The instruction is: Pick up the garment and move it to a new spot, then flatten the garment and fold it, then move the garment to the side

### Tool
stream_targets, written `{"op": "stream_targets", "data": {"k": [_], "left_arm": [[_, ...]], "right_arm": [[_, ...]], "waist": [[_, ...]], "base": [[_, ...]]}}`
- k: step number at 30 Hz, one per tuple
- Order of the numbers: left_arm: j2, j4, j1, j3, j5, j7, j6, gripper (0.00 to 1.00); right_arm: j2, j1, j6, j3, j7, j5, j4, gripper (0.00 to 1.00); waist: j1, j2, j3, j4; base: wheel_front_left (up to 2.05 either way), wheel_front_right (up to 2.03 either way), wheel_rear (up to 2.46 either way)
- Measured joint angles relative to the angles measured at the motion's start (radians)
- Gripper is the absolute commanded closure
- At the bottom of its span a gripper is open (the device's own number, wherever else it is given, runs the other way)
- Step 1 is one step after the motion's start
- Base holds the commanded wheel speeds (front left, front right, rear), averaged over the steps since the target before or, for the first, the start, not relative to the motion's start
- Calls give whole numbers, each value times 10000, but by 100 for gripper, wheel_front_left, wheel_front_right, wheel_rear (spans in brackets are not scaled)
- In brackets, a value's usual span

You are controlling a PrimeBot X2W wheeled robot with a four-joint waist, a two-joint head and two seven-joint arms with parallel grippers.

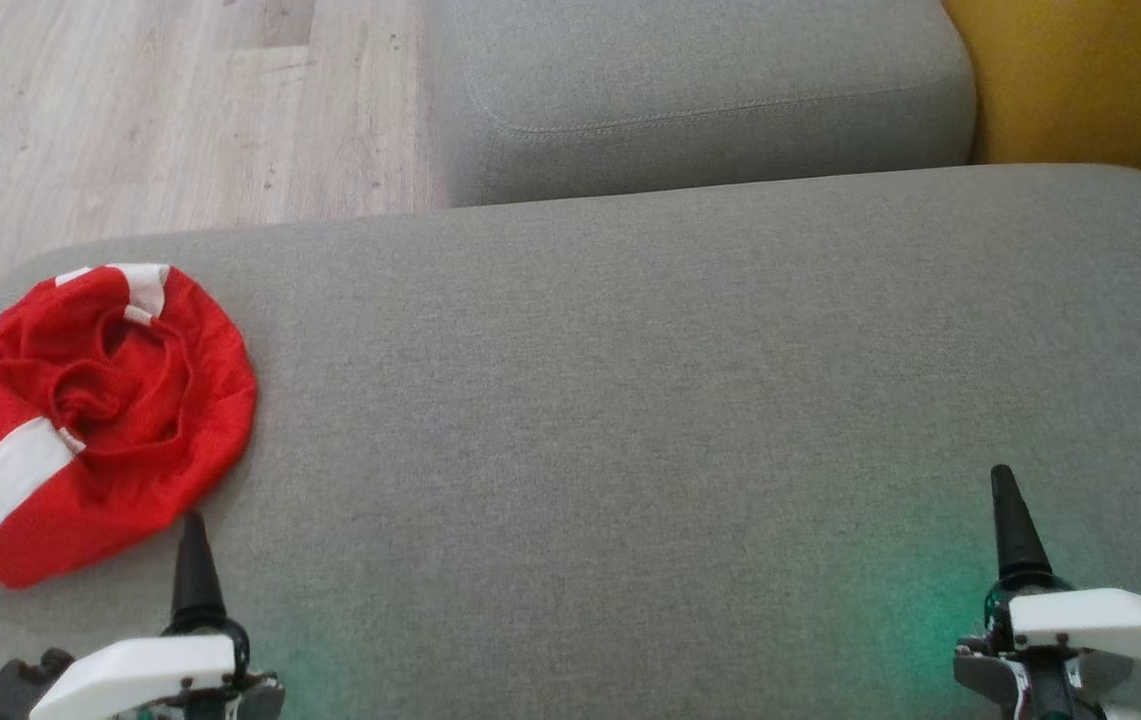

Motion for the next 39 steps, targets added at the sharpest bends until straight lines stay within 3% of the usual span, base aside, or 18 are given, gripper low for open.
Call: {"op": "stream_targets", "data": {"k": [23,39], "left_arm": [[4,-612,87,-470,3072,-644,510,0],[8,-826,87,-911,5074,-1083,598,0]], "right_arm": [[-4,-1,0,974,-629,-3162,-265,0],[-10,-14,2,1557,-1053,-5141,-282,0]], "waist": [[0,0,-175,-11],[0,0,-228,28]], "base": [[0,0,0],[0,0,0]]}}
